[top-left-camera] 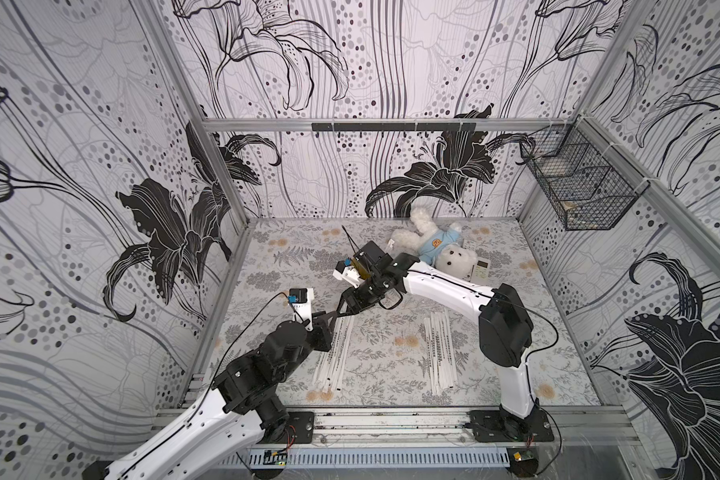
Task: Take the straws out of the storage container
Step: Place the straw at the center of the board.
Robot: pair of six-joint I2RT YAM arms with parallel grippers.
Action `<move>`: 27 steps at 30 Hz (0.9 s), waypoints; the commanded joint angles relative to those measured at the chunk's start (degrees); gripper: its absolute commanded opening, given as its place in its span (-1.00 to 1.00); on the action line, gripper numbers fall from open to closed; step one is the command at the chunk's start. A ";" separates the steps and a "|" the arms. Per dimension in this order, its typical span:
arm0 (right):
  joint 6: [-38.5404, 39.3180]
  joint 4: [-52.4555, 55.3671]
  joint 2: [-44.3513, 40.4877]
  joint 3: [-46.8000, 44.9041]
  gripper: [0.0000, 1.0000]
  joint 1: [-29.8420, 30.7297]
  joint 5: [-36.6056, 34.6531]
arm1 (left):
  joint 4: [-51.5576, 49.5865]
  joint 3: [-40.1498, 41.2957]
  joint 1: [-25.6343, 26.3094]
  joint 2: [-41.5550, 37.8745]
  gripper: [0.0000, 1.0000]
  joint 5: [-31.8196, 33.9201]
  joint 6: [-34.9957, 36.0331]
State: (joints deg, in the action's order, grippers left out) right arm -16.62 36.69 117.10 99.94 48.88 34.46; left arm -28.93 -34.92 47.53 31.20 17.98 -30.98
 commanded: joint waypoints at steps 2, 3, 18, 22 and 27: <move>1.11 2.35 1.62 1.21 0.02 0.77 -2.11 | 1.24 0.55 0.02 -0.76 -0.30 1.44 0.61; 1.02 2.25 1.61 1.28 0.02 0.78 -2.11 | 1.24 0.60 0.02 -0.83 -0.30 1.45 0.57; 1.74 1.93 0.52 0.77 0.16 0.82 -4.49 | 1.32 0.46 0.02 -0.10 -0.30 2.85 0.53; 2.11 1.75 -0.35 0.96 0.16 0.75 -4.53 | 2.14 0.64 0.02 0.00 -0.30 3.02 1.10; 3.27 1.96 -4.36 1.38 0.16 0.74 -6.25 | 6.95 1.93 0.02 0.79 -0.31 1.93 3.71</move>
State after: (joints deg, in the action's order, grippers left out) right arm -15.27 37.32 117.51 99.98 49.39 29.93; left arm -27.03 -34.13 47.53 31.55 19.92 -29.69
